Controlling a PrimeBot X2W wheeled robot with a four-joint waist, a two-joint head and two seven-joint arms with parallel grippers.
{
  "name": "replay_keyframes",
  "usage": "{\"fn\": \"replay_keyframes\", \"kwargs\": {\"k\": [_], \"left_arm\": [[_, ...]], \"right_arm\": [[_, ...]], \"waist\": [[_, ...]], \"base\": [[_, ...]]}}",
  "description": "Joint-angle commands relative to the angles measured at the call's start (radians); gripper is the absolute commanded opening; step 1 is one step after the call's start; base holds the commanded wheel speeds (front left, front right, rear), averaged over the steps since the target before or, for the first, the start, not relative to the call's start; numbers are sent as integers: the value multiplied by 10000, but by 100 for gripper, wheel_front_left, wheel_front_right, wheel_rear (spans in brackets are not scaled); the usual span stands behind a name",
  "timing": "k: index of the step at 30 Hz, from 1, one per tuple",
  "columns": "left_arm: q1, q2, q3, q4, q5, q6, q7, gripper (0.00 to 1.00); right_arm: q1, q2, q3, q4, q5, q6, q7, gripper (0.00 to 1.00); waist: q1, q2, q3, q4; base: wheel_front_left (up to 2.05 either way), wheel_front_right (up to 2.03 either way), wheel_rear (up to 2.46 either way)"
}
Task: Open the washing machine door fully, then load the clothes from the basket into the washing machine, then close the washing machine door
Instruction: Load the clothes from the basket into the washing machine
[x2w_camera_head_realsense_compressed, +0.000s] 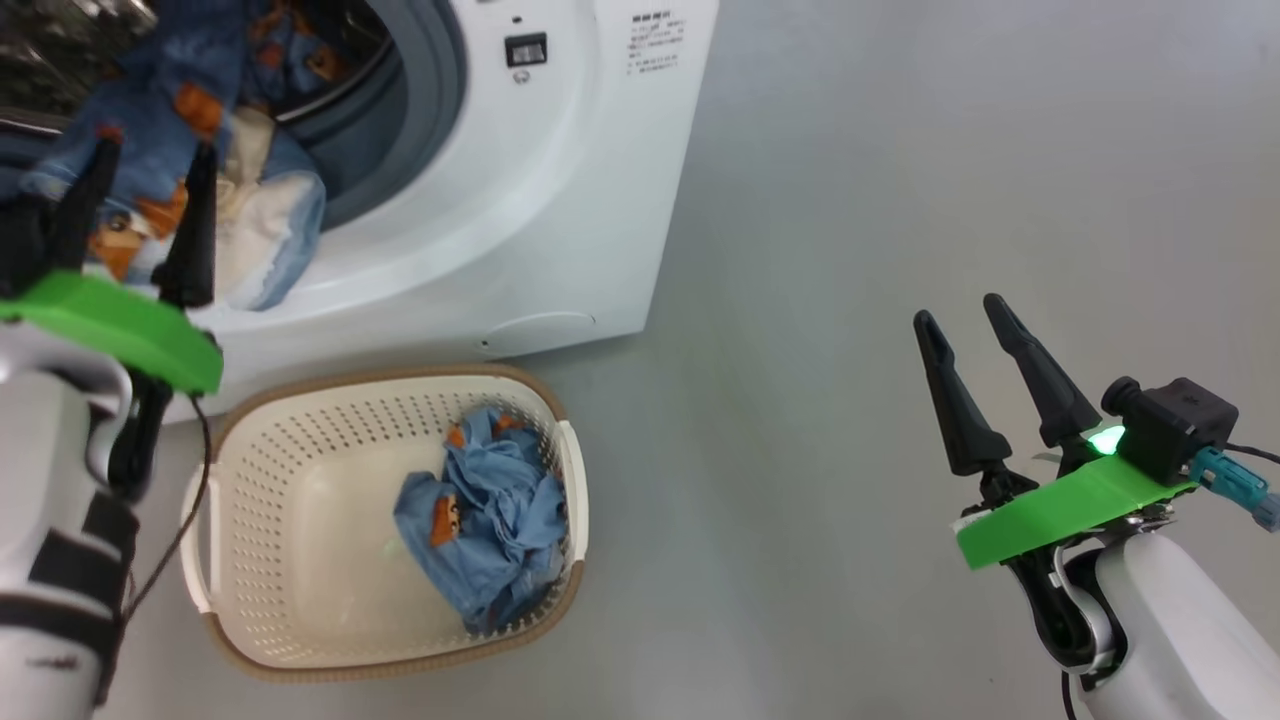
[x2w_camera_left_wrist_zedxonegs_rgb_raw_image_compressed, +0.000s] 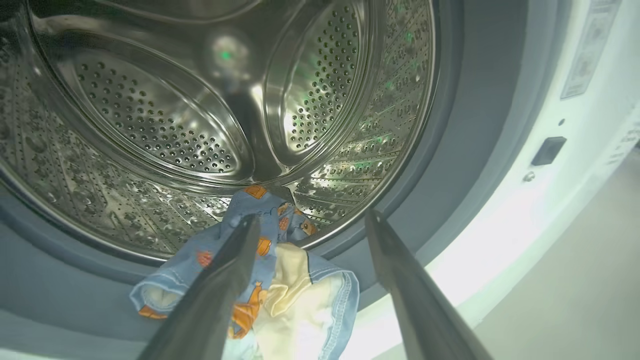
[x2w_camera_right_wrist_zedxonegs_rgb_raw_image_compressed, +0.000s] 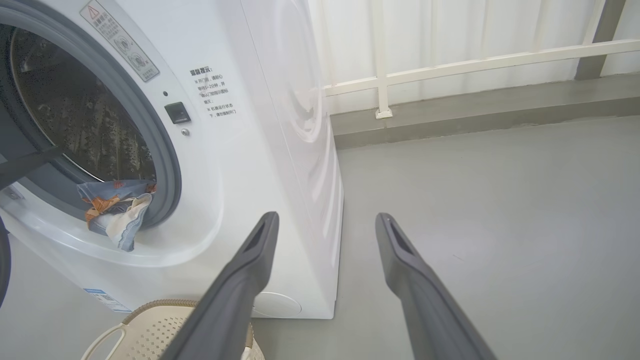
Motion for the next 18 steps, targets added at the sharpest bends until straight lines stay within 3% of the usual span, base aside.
{"fn": "replay_keyframes", "kwargs": {"k": [1,9,18], "left_arm": [[398,602,409,-519,-32,8,-60,100],[2483,452,1095,-2139,203,223,-61,100],[4807,237,1746,-4200,860,828,-62,100]], "right_arm": [[348,-206,47,-171,85,56,-92,100],[636,-424,-132,-112,187,56,-92,100],[942,-628,-360,-244,210,56,-92,100]], "waist": [[2,0,-498,259],[2,0,-1248,530],[2,0,-1944,875]], "base": [[0,0,0],[0,0,0],[0,0,0]]}}
